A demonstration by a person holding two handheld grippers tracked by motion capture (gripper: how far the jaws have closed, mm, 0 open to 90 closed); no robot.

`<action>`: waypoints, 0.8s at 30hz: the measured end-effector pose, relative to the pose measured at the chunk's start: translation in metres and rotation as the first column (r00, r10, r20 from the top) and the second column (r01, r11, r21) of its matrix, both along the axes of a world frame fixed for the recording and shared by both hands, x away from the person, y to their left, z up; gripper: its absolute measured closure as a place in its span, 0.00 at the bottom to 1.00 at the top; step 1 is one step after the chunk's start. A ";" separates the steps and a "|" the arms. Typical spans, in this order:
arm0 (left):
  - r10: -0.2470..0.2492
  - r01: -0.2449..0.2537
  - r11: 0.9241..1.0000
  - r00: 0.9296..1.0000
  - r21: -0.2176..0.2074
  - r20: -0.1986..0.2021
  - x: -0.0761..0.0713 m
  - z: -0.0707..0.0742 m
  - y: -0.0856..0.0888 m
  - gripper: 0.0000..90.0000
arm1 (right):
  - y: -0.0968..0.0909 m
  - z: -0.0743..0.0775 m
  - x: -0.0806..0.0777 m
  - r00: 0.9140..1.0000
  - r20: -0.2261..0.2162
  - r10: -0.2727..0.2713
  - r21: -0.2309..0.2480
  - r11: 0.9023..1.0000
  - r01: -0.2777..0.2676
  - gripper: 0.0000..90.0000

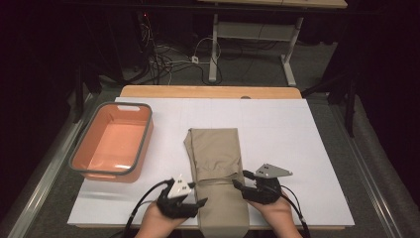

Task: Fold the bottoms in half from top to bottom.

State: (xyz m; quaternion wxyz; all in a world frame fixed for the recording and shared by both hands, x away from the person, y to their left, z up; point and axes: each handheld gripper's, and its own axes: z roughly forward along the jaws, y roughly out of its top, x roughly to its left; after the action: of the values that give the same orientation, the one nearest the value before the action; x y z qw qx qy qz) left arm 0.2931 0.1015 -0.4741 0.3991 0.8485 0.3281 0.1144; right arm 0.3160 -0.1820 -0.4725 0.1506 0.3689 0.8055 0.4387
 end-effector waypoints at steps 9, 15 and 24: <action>-0.007 0.006 1.000 1.000 -0.026 -0.030 0.038 -0.006 -0.003 0.76 | 0.017 -0.008 0.026 0.997 -0.054 0.048 -0.097 0.994 -0.053 0.66; -0.006 0.009 0.997 0.999 -0.076 0.043 0.032 0.015 -0.002 0.87 | 0.013 0.003 0.025 0.999 -0.020 0.043 -0.054 0.998 -0.044 0.79; -0.072 0.078 0.994 0.995 -0.083 0.069 0.002 0.027 0.001 0.88 | 0.008 0.014 -0.001 0.998 -0.004 0.059 -0.044 0.997 -0.059 0.79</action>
State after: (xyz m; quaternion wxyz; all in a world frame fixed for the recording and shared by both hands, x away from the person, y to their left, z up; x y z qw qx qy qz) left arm 0.2955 0.1023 -0.4468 0.4495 0.8382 0.2873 0.1132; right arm 0.3149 -0.1744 -0.4588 0.1445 0.3422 0.8256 0.4248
